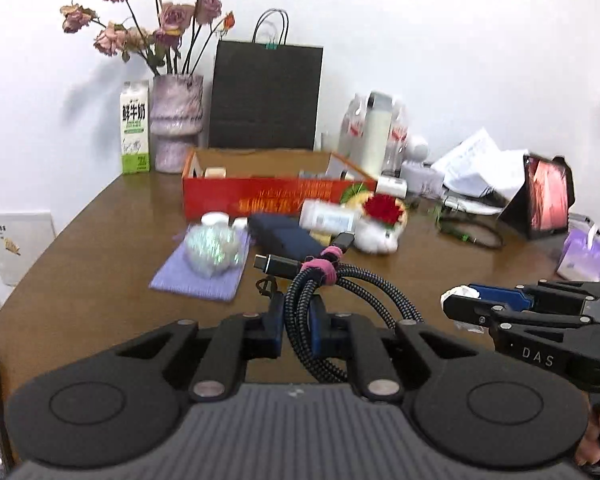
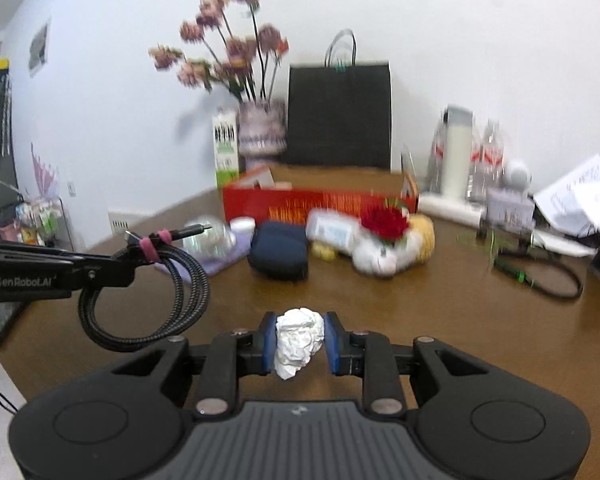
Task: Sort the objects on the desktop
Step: 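Carry the cable and crumpled tissue into the cardboard box with both tools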
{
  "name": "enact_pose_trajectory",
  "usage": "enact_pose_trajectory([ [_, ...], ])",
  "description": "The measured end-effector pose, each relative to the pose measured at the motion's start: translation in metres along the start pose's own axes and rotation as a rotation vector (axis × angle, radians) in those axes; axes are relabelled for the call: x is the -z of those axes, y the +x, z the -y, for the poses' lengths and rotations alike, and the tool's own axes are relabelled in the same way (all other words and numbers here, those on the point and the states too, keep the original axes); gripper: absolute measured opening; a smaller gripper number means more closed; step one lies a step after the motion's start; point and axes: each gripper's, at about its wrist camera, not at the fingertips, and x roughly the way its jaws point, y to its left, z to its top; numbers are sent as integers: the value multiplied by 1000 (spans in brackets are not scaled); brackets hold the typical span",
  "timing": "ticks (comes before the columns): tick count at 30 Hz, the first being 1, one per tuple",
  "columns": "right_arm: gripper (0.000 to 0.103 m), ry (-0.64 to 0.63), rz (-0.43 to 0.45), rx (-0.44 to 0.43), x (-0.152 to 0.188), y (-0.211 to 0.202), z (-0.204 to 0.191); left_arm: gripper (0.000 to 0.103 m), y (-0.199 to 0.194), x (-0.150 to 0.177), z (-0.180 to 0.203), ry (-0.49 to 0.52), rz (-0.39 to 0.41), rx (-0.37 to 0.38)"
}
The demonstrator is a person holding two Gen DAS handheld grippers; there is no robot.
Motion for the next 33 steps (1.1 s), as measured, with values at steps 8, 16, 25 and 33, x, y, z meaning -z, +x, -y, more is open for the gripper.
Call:
enact_pose_trajectory([
  [8,23,34,32,-46,-73,43,31,12,47,-80,-21,-28,41,-5],
  [16,23,6,36,-38,-190,156,76,13,178,-199,-50,-20,-34,-42],
  [25,23,71,-236,-38,-266,363,128,13,374,-249,-66,60,-278,-22],
  [33,23,120,-481,-16,-238,495,144,14,471,-230,-81,109,-443,-76],
])
